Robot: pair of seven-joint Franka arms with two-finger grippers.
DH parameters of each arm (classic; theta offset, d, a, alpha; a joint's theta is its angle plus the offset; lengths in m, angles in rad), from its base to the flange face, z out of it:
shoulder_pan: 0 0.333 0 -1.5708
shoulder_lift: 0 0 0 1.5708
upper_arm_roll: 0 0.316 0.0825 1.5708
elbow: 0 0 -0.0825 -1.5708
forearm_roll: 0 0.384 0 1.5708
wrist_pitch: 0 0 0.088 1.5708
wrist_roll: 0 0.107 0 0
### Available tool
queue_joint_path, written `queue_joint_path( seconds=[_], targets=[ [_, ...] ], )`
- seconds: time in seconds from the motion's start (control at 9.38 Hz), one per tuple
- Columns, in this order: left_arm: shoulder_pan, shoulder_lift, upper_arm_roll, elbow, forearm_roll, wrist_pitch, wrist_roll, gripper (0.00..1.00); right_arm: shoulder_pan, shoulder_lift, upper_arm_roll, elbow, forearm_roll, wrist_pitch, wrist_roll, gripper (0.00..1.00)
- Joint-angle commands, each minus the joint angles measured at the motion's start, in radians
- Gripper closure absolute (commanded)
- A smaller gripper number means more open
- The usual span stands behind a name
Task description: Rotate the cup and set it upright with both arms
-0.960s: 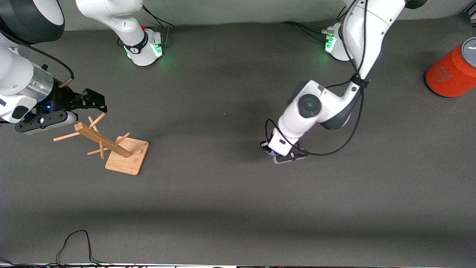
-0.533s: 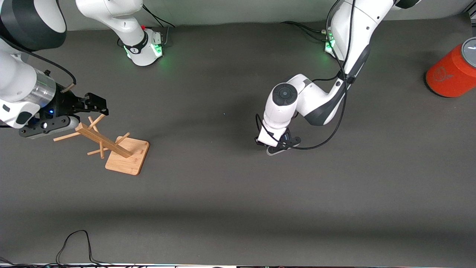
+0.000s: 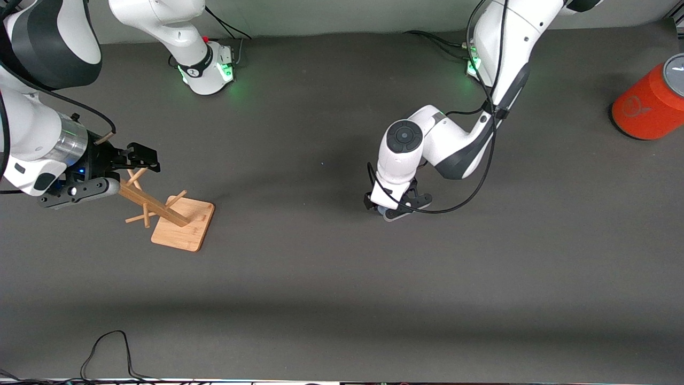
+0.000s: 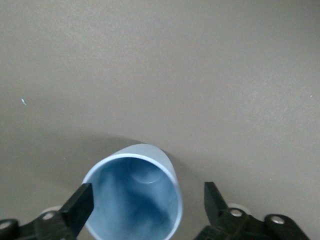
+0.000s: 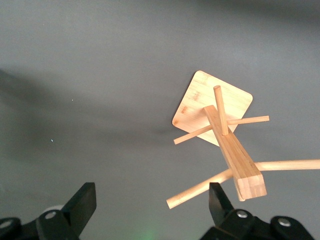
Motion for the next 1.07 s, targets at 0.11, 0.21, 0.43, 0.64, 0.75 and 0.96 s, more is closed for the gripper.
queue_joint_path(
  seconds=[0.11, 0.21, 0.43, 0.64, 0.75, 0.96],
  targets=[
    [0.037, -0.048, 0.005, 0.092, -0.02, -0.155, -0.008, 0.0, -0.028, 0.013, -0.011, 0.025, 0.016, -0.02, -0.001, 0.0],
    [0.063, -0.051, 0.005, 0.147, -0.032, -0.232, 0.024, 0.0, -0.028, 0.011, -0.01, 0.025, 0.016, -0.02, -0.004, 0.0],
    [0.146, -0.077, 0.003, 0.25, -0.081, -0.429, 0.25, 0.0, -0.026, 0.011, -0.01, 0.025, 0.016, -0.021, 0.002, 0.0],
    [0.276, -0.169, 0.007, 0.245, -0.107, -0.575, 0.538, 0.0, -0.029, 0.013, -0.011, 0.022, 0.014, -0.021, 0.002, 0.0],
    [0.342, -0.212, 0.008, 0.238, -0.107, -0.648, 0.704, 0.0, -0.031, 0.013, -0.011, 0.023, 0.016, -0.021, -0.001, 0.0],
    [0.49, -0.327, 0.007, 0.173, -0.109, -0.688, 0.921, 0.0, -0.033, 0.013, -0.011, 0.023, 0.017, -0.021, -0.004, 0.0]
  ],
)
